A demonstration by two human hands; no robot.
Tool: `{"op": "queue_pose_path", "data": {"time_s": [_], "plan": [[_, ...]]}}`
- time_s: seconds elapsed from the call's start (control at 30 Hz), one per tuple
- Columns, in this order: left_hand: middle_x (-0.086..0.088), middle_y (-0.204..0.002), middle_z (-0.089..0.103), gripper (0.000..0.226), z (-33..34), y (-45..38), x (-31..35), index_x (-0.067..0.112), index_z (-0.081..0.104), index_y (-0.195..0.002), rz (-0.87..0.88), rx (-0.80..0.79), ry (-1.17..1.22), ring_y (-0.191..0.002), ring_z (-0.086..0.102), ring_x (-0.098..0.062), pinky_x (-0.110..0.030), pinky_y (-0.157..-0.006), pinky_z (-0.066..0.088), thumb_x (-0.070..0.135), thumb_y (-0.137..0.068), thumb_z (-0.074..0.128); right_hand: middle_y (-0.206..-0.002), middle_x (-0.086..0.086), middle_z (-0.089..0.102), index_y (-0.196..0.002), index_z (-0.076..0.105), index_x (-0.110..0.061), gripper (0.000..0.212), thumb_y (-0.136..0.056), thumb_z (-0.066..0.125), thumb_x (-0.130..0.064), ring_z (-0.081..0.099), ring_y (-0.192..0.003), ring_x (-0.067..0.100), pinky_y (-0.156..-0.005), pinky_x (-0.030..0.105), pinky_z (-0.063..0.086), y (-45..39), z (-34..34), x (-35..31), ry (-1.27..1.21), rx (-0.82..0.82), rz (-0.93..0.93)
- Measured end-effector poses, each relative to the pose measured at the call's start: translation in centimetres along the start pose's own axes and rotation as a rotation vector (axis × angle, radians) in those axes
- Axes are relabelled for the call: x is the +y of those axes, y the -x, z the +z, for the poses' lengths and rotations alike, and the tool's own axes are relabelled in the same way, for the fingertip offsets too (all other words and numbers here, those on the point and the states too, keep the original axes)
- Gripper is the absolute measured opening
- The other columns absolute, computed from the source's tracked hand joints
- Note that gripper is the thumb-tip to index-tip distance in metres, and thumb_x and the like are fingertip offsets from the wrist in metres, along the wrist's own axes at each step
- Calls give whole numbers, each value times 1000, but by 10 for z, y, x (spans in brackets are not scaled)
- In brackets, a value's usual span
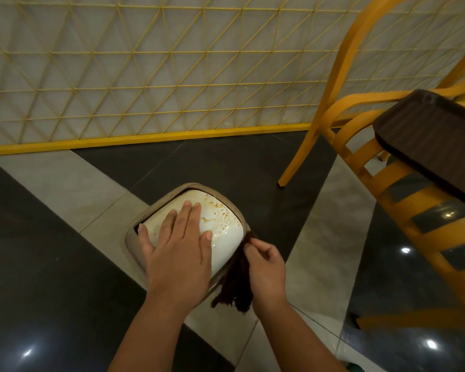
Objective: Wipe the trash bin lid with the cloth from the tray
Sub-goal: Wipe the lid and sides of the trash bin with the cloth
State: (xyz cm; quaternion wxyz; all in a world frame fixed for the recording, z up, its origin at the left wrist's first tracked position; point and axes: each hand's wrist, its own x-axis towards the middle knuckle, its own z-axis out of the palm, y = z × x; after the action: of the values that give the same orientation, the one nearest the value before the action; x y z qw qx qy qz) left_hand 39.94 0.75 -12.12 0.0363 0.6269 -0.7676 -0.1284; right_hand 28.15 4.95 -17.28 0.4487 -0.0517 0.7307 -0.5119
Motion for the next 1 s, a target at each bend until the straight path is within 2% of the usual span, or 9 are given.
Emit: {"op": "queue_pose_path", "data": {"time_s": [0.1,0.2,0.33,0.5,0.6,0.7,0.83,0.93,1.0], "plan": [[18,-155,16,55,-8,0,0,40,12,-145,42,-9,36,-143,10,-5,-53,-113,-14,42,-91,15,-103,-1,65,-98,62,-23,11,-91,59,-15,61,-96,15,-89,34,53,22,-7,21,-55,20,34],[15,-150,31,54,-7,3,6,39,27,-141,20,67,60,-141,21,-7,-53,-114,-9,41,-89,14,-99,-1,68,-96,64,-18,13,-90,59,-7,64,-94,14,-73,22,53,47,-9,36,-154,-18,68],[12,-156,20,64,8,8,6,34,16,-148,16,76,27,-144,12,-11,-50,-113,-9,48,-89,-1,-102,-7,67,-97,68,-26,17,-89,62,-12,62,-98,12,-79,25,53,48,-13,31,-172,93,-18],[15,-158,7,55,7,5,6,37,4,-149,-5,73,40,-145,-2,-7,-49,-111,-13,44,-94,5,-105,-13,60,-95,71,-34,23,-85,66,-14,58,-102,0,-85,16,52,53,-9,8,121,-81,-615],[16,-157,6,54,6,5,8,38,4,-148,-9,58,35,-145,-3,-7,-50,-113,-12,42,-95,10,-102,-16,57,-103,69,-29,25,-84,68,-13,55,-101,-2,-88,9,45,35,-6,-9,356,-41,-922],[17,-157,10,56,6,5,8,38,8,-148,-16,63,49,-145,1,-7,-50,-113,-11,44,-92,7,-101,-16,61,-100,71,-29,23,-86,67,-12,57,-100,-4,-84,5,44,30,-6,-14,196,-18,-786],[16,-157,10,55,3,5,9,38,9,-148,-17,43,70,-145,0,-7,-48,-113,-11,43,-93,9,-104,-16,63,-97,70,-36,23,-88,64,-16,58,-101,-4,-91,24,53,43,-7,9,-47,34,-428],[18,-157,7,55,2,4,7,39,7,-148,-11,31,82,-144,-2,-5,-48,-112,-13,43,-94,9,-101,-16,60,-94,69,-39,29,-85,67,-11,59,-101,2,-88,28,55,55,-10,25,103,-34,-513],[19,-157,7,54,2,5,5,40,8,-148,2,30,87,-144,-2,-4,-46,-113,-14,43,-95,11,-99,-17,59,-94,68,-40,31,-84,68,-11,58,-100,2,-85,19,52,57,-11,17,195,-54,-645]]}}
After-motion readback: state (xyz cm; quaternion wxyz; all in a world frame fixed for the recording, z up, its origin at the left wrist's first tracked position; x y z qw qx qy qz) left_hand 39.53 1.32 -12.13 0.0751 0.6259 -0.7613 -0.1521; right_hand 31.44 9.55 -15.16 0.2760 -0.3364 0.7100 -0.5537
